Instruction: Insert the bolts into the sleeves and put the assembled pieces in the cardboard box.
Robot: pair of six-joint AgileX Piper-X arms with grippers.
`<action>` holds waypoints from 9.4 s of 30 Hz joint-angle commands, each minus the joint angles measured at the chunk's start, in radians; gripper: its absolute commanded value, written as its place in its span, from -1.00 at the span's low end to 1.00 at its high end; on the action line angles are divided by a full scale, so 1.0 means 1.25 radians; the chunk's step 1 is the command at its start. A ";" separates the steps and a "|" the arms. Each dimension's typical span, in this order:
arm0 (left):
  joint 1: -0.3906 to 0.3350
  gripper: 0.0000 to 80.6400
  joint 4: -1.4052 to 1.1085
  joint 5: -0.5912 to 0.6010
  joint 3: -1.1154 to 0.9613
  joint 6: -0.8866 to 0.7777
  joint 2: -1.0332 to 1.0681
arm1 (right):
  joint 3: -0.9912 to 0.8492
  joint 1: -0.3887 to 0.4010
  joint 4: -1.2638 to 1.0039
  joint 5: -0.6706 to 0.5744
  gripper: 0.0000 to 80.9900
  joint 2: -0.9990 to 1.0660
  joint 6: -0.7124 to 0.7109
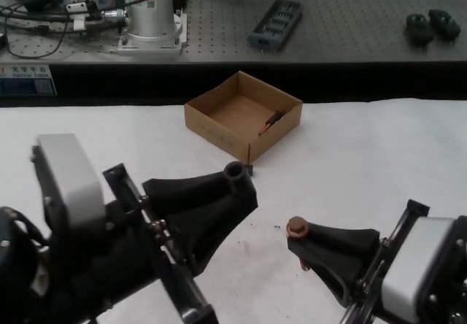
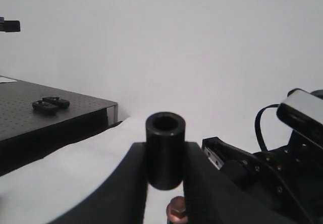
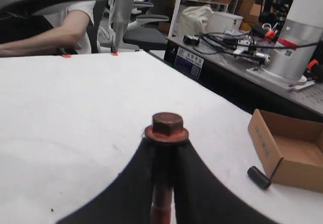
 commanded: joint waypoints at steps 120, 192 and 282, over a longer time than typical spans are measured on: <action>0.083 -0.98 -0.151 0.426 -0.071 0.013 0.337 | -0.141 -0.116 0.075 -0.405 -0.86 0.099 0.137; 0.089 -0.98 -0.114 0.441 -0.071 0.057 0.335 | -0.147 -0.116 -0.123 -0.471 -0.86 0.097 0.228; 0.133 -0.98 -0.242 0.280 -0.031 -0.017 0.335 | -0.140 -0.116 -0.061 -0.558 0.65 0.021 0.333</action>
